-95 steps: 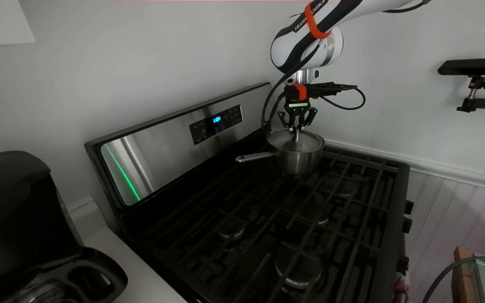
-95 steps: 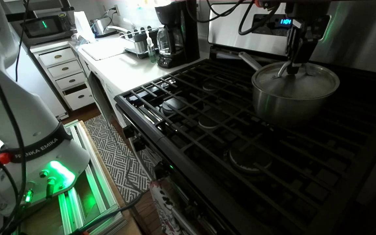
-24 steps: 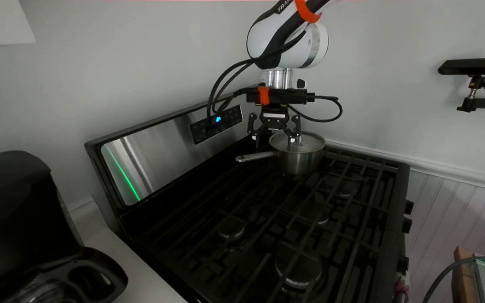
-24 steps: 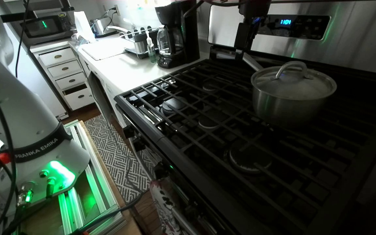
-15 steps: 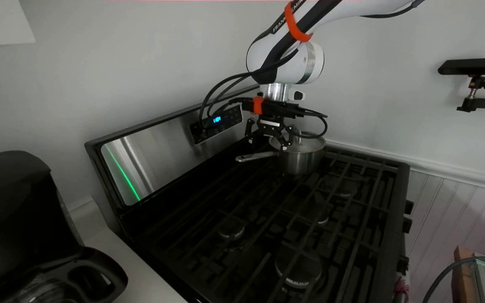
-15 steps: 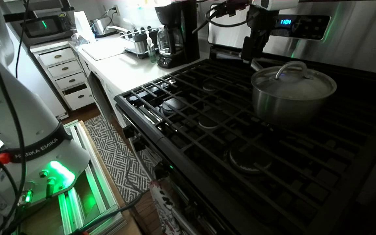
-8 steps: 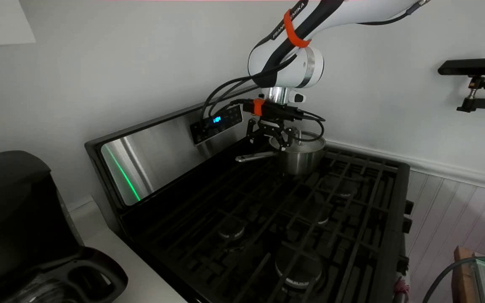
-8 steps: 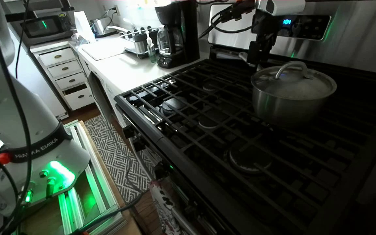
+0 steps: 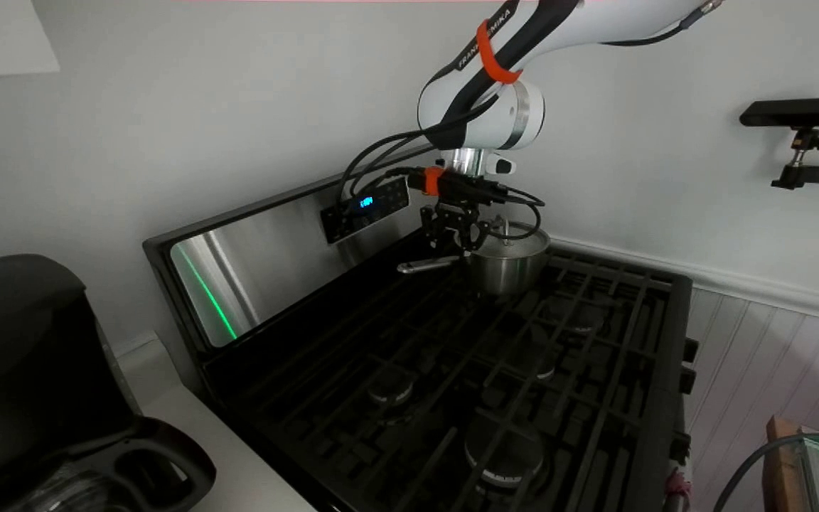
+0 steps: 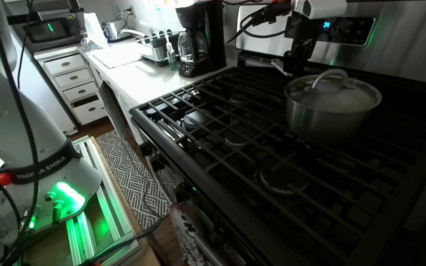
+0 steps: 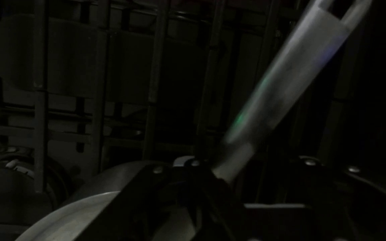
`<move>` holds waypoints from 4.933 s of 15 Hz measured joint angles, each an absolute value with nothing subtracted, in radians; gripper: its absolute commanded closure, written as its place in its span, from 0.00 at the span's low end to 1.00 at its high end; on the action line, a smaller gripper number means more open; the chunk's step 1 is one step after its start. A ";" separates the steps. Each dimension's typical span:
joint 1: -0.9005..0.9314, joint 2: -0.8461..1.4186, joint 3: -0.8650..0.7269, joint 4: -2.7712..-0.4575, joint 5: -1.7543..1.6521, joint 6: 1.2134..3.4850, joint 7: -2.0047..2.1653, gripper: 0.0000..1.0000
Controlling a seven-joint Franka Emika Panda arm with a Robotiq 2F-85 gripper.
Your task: Put the silver lid on the pot and then move the pot to the bottom right stove plate
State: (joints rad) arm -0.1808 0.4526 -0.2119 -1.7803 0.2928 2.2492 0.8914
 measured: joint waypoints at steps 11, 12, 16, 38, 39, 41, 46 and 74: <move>-0.181 0.458 -0.225 -1.772 0.292 2.234 0.975 0.74; -0.181 0.459 -0.224 -1.771 0.292 2.234 0.975 0.79; -0.182 0.461 -0.226 -1.770 0.292 2.228 0.986 0.94; -0.183 0.392 -0.244 -1.870 0.292 2.234 1.033 0.93; -0.183 0.379 -0.249 -1.887 0.292 2.237 1.039 0.93; -0.183 0.354 -0.256 -1.923 0.291 2.238 1.051 0.93; -0.183 0.287 -0.263 -2.024 0.291 2.263 1.073 0.93; -0.235 0.034 -0.292 -2.383 0.293 2.400 1.143 0.93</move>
State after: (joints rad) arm -0.2351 0.0340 -0.2922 -2.3832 0.2928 2.4004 1.1428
